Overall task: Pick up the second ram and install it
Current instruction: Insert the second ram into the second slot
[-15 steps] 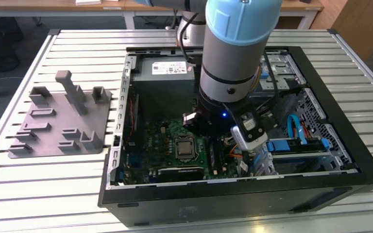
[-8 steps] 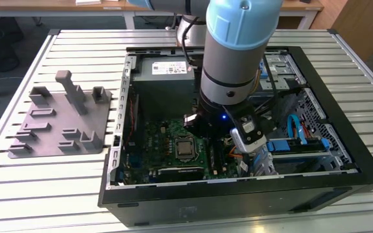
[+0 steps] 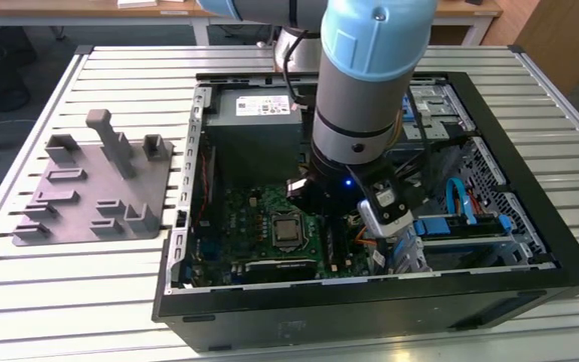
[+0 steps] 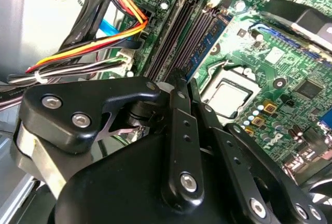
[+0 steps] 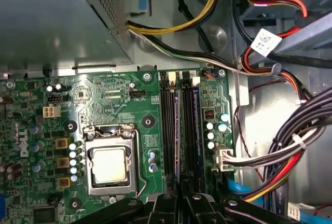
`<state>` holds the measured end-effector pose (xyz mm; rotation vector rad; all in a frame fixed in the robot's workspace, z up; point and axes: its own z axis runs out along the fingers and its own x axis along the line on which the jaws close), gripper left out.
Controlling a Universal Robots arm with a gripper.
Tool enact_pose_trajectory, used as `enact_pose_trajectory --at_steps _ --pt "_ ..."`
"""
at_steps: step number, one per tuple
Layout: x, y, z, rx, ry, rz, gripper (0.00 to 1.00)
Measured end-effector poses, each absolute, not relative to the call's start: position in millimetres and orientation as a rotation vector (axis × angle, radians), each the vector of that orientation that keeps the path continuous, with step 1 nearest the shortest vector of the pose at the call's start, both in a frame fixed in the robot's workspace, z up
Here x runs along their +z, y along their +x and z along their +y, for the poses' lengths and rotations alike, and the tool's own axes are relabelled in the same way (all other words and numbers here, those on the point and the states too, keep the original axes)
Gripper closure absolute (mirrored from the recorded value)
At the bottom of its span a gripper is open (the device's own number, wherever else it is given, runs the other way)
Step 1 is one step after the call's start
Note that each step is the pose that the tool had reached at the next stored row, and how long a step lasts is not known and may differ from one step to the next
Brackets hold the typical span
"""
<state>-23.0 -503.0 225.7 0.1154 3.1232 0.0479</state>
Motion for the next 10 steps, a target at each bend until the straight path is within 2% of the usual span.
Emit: enact_pose_trajectory --at_steps 10 --pt "220.6 -23.0 -498.8 0.041 0.109 3.124 0.86"
